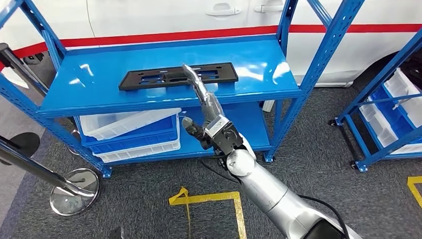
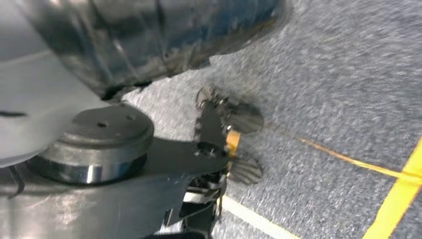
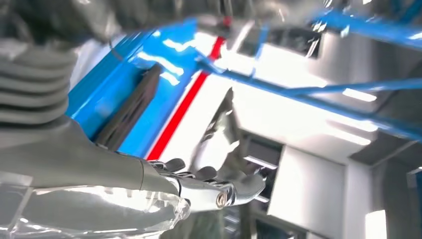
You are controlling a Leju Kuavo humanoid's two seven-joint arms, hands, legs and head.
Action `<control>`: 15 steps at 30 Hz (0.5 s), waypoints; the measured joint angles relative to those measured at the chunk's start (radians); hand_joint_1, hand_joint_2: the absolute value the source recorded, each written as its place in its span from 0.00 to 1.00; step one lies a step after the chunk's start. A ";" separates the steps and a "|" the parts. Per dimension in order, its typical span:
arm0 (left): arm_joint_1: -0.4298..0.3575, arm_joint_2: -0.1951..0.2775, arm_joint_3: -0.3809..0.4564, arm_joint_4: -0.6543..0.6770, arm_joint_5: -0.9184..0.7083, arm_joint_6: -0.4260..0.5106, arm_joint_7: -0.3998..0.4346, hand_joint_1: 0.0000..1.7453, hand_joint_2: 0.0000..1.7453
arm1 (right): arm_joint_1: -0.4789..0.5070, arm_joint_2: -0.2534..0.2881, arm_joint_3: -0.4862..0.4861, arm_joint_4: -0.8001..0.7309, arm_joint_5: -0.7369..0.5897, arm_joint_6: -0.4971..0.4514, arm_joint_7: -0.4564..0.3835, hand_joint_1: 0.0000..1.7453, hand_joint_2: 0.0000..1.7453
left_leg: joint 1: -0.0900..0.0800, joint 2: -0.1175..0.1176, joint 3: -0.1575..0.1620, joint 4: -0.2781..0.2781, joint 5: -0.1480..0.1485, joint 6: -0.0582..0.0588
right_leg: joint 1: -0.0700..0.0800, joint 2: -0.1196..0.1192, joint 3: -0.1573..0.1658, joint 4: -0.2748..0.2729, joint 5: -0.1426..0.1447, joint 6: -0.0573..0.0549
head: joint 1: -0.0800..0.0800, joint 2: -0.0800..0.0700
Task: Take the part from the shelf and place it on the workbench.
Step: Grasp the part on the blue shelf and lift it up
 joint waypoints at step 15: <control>0.003 -0.022 0.007 0.004 -0.077 0.022 0.051 0.00 0.00 | -0.084 0.023 0.006 0.170 0.239 -0.227 0.021 0.00 1.00 | 0.013 0.004 -0.119 0.018 0.083 -0.019 | 0.000 0.006 0.094 -0.009 -0.067 -0.001 | -0.001 0.000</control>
